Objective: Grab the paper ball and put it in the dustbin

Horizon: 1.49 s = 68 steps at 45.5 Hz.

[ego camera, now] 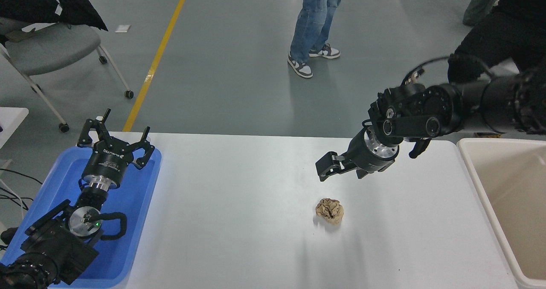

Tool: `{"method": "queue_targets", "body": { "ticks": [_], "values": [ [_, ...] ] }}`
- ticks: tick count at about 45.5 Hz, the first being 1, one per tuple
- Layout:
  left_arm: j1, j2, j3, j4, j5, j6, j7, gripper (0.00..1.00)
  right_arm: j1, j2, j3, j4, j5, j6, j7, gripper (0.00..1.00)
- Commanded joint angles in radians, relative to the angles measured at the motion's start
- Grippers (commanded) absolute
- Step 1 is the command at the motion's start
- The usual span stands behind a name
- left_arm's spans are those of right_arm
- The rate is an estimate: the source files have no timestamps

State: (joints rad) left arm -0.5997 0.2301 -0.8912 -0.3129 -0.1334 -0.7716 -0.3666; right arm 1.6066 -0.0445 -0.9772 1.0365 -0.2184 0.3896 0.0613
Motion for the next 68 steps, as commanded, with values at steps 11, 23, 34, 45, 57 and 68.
{"method": "queue_targets", "body": {
  "ticks": [11,23,34,45,57,68],
  "values": [
    [0.000,0.000,0.000,0.000,0.000,0.000,0.000,1.00,-0.246,0.032,0.005,-0.150,-0.003,-0.161,0.002,1.00],
    [0.000,0.000,0.000,0.000,0.000,0.000,0.000,1.00,-0.326,0.031,0.006,-0.151,-0.003,-0.238,0.003,1.00],
    [0.000,0.000,0.000,0.000,0.000,0.000,0.000,1.00,-0.372,0.031,0.006,-0.161,-0.003,-0.294,0.008,0.98],
    [0.000,0.000,0.000,0.000,0.000,0.000,0.000,1.00,-0.392,0.029,0.005,-0.173,-0.028,-0.344,0.011,0.65],
    [0.000,0.000,0.000,0.000,0.000,0.000,0.000,1.00,-0.381,0.029,-0.005,-0.170,-0.157,-0.368,0.011,0.00],
    [0.000,0.000,0.000,0.000,0.000,0.000,0.000,1.00,-0.323,-0.018,-0.012,-0.148,-0.162,-0.364,0.040,0.00]
  ]
}}
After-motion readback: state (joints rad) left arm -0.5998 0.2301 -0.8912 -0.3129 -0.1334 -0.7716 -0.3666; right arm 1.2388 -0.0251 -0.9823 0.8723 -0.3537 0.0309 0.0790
